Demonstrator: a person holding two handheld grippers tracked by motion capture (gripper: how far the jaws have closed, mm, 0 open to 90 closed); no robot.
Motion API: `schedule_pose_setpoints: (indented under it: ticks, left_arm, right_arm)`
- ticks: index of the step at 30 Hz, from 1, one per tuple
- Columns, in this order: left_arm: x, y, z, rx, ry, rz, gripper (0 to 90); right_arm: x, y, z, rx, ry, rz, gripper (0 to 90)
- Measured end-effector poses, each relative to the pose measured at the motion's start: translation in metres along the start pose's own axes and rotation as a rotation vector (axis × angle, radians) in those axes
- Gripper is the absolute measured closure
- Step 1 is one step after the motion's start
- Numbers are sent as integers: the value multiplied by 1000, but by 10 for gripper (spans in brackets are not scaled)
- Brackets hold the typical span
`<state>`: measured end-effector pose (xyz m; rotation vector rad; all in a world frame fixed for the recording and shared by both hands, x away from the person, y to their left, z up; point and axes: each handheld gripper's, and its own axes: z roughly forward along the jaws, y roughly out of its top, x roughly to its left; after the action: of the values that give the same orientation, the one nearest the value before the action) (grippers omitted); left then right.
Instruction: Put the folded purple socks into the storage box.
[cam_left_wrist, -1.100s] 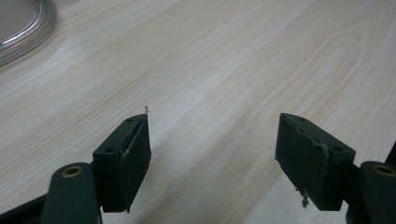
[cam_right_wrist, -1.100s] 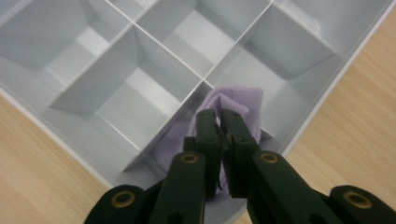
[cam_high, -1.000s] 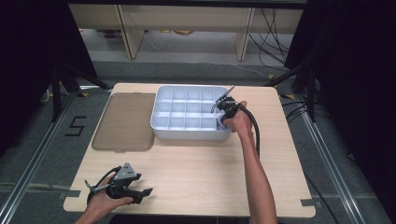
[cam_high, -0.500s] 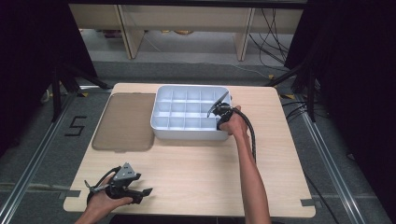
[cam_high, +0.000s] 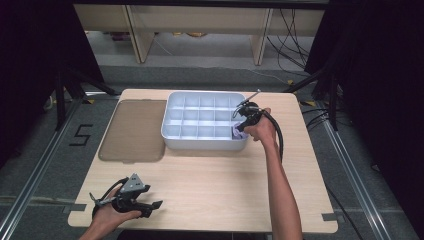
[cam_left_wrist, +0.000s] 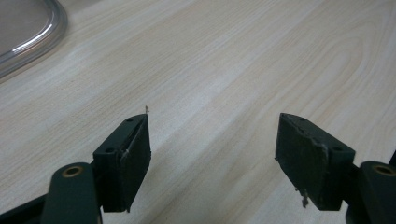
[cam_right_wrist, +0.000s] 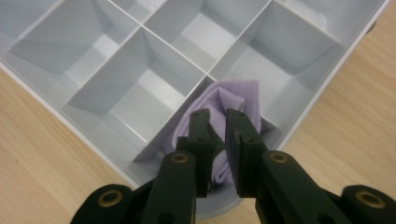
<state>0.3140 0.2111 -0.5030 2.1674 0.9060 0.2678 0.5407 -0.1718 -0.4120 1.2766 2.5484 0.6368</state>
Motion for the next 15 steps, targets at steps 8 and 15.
schedule_pose_setpoints:
  ticks: [8, 15]
  left_arm:
    - [1, 0, -1, 11, 4, 5, 259]
    - [1, 0, -1, 18, 1, 15, 259]
  right_arm:
    - [15, -6, -21, -92, 23, -23, 754]
    - [23, -13, -27, -120, 36, -30, 741]
